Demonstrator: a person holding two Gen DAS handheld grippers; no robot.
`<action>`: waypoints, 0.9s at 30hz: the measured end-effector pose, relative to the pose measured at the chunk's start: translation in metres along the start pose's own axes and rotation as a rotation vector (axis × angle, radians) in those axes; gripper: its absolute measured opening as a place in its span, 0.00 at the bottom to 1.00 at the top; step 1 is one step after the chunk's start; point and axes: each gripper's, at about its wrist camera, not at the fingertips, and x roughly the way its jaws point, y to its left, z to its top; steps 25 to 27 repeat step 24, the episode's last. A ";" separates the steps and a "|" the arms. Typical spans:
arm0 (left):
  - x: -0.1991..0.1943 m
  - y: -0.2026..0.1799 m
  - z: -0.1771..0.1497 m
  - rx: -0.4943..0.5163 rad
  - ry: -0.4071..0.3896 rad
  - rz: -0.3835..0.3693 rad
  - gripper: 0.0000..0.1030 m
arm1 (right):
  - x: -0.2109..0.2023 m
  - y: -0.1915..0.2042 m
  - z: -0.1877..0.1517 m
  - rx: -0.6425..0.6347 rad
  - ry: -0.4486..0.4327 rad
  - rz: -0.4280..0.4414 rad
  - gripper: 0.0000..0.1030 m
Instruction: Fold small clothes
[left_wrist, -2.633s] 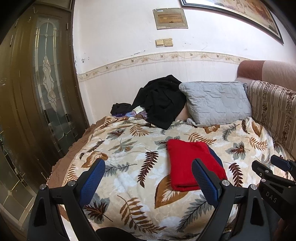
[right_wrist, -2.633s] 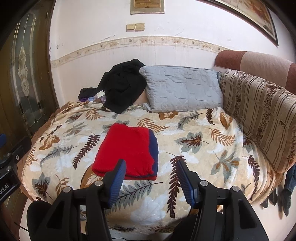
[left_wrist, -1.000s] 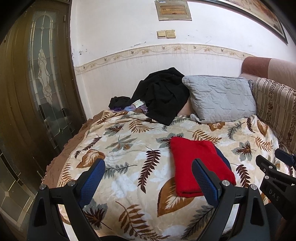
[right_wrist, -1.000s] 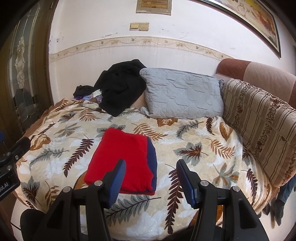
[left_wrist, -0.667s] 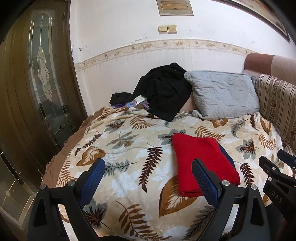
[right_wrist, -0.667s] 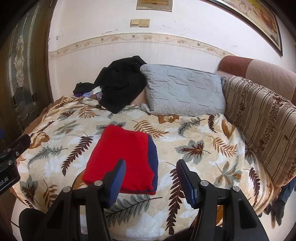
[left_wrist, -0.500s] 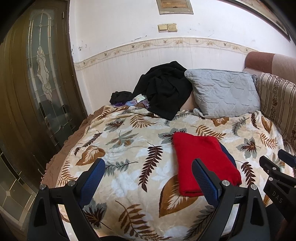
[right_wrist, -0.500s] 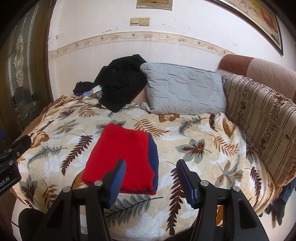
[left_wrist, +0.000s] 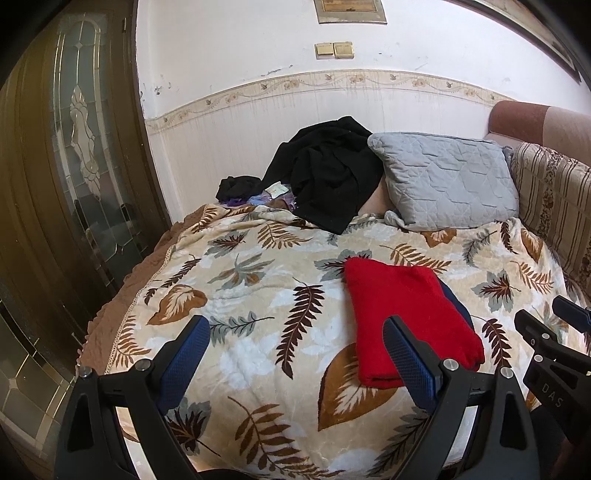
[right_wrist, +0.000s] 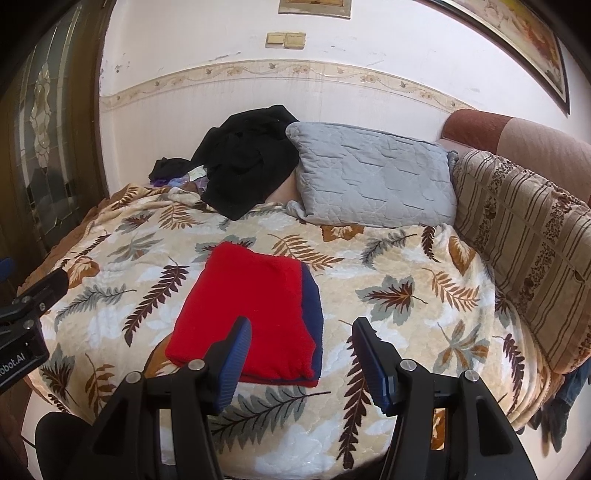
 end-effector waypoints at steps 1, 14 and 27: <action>0.000 0.001 0.000 -0.002 0.001 0.000 0.92 | 0.000 0.001 0.000 -0.002 0.002 0.001 0.59; 0.007 0.007 -0.002 -0.021 0.014 -0.008 0.92 | 0.009 0.007 -0.001 -0.014 0.014 0.008 0.59; 0.036 0.010 0.003 -0.058 0.033 -0.069 0.92 | 0.036 0.006 0.007 -0.019 0.042 0.023 0.59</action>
